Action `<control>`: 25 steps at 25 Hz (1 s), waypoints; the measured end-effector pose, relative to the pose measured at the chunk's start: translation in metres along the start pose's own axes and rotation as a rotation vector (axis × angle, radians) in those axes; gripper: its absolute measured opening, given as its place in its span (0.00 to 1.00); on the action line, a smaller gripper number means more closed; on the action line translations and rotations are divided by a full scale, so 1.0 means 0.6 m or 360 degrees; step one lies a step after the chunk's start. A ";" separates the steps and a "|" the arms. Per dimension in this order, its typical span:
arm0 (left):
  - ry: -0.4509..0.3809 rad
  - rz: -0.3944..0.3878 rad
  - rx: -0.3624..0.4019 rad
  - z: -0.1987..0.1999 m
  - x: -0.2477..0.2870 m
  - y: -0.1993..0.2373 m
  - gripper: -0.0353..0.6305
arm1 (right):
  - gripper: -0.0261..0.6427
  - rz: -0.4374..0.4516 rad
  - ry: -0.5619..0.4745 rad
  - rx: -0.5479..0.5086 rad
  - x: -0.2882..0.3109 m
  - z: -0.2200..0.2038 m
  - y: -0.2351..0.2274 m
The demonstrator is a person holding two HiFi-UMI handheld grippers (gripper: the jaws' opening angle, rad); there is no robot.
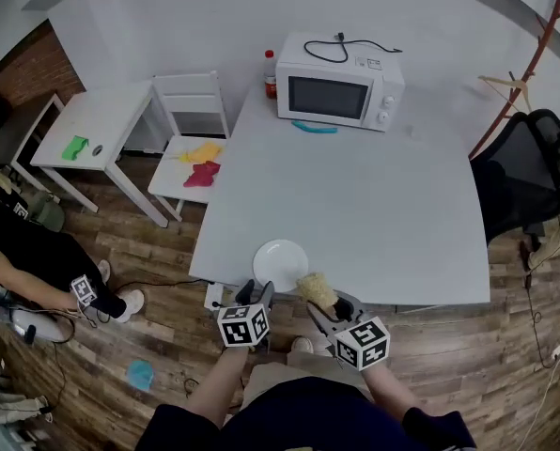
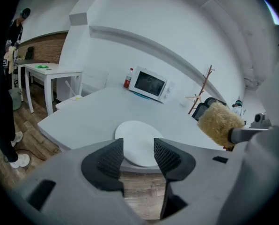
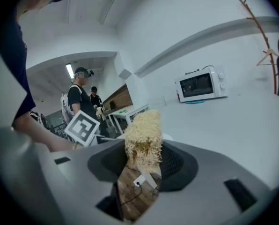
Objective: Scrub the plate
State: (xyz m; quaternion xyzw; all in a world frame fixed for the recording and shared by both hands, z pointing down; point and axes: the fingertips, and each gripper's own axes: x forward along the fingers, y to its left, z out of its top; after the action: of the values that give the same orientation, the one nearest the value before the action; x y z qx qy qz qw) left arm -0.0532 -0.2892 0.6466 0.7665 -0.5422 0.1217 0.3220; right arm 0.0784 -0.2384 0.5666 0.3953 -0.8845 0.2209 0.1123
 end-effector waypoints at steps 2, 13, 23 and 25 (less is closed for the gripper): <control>0.0026 -0.0079 0.0014 -0.015 -0.029 -0.023 0.34 | 0.32 -0.0034 -0.0031 0.0000 -0.003 0.007 0.014; 0.0064 -0.0408 0.0235 -0.050 -0.220 -0.117 0.21 | 0.32 -0.0144 -0.0156 0.0039 -0.061 0.010 0.149; 0.0062 -0.0303 0.0267 -0.058 -0.314 -0.075 0.11 | 0.32 -0.0238 -0.0273 0.0058 -0.107 -0.007 0.243; 0.0065 -0.0302 0.0295 -0.062 -0.327 -0.071 0.10 | 0.32 -0.0241 -0.0281 0.0059 -0.112 -0.012 0.260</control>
State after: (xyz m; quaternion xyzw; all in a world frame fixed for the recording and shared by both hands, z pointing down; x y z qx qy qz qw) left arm -0.0837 -0.1096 0.5545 0.8382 -0.4470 0.1560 0.2708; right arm 0.0063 -0.0990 0.5006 0.4809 -0.8543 0.1924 0.0432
